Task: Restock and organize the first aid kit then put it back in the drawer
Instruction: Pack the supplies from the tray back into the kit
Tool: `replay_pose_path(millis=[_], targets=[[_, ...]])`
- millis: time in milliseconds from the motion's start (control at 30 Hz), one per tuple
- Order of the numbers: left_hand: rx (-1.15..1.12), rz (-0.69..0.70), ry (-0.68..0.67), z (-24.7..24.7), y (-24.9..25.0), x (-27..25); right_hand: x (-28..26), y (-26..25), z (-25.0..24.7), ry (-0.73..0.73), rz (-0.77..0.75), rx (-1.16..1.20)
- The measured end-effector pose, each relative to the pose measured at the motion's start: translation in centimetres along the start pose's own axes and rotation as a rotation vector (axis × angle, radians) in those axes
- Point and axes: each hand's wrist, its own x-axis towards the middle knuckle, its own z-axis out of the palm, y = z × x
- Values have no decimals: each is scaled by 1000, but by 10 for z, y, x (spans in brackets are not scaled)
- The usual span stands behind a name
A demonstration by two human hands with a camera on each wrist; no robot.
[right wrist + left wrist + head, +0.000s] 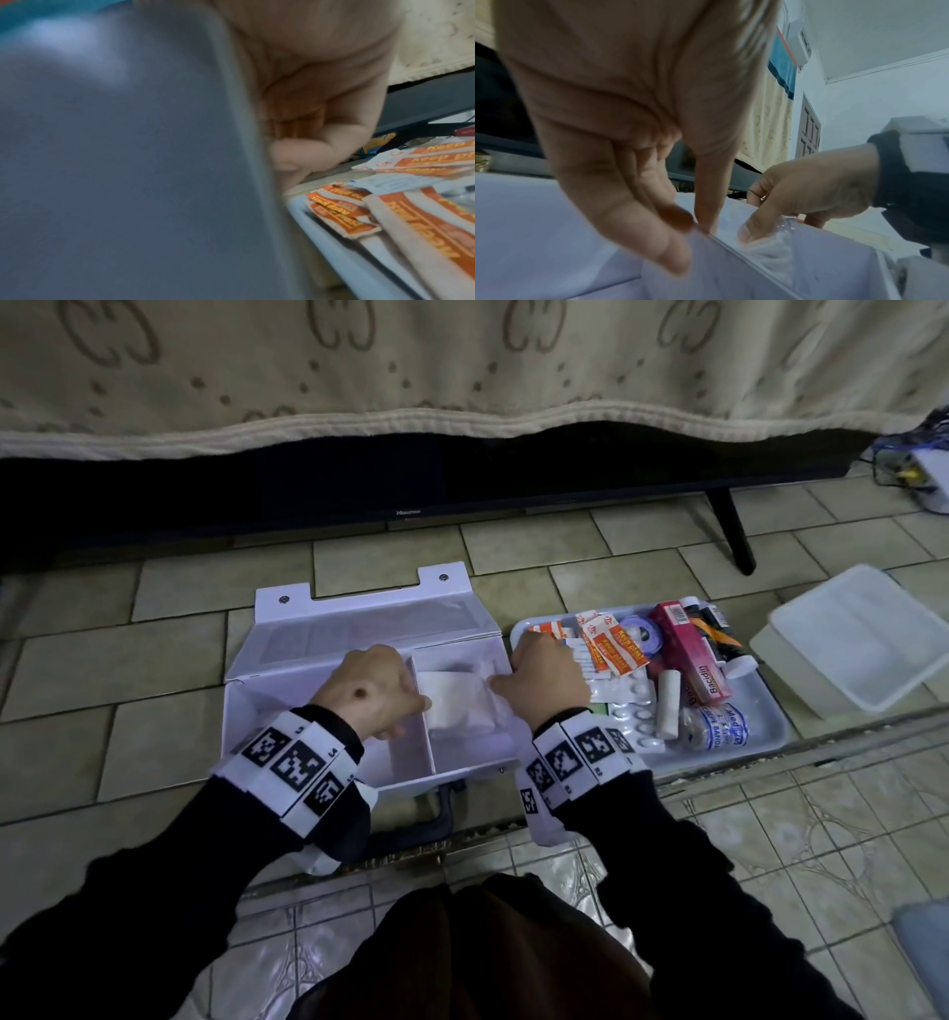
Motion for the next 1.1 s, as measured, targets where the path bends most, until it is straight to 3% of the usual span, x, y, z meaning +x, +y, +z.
replay_pose_path(millis=[100, 167, 267, 467, 600, 700, 833, 900, 1000, 1067, 1100], targets=[[37, 109, 65, 0, 2, 0, -3, 6, -4, -75, 0, 118], [167, 178, 12, 2, 3, -2, -5, 11, -8, -122, 19, 237], [284, 153, -69, 4, 2, -2, -7, 16, -10, -108, 47, 334], [590, 115, -96, 15, 12, -10, -8, 14, -10, -78, -12, 202], [677, 89, -107, 20, 12, -10, -11, 6, -11, -36, -44, 102], [590, 106, -158, 16, 11, -7, -13, 6, -10, -42, -30, 120], [372, 157, -301, 5, 3, -1, -12, 15, -16, -165, -32, 297], [340, 180, -283, 0, -2, 0, -15, 30, -31, -170, 2, 430], [169, 172, -216, -5, -9, -1, -19, 74, -65, 68, 32, 435], [60, 151, -206, -7, -11, -2, -22, 107, -87, 245, 97, 229], [42, 149, -211, -7, -12, -3, -24, 120, -95, 266, 159, 110]])
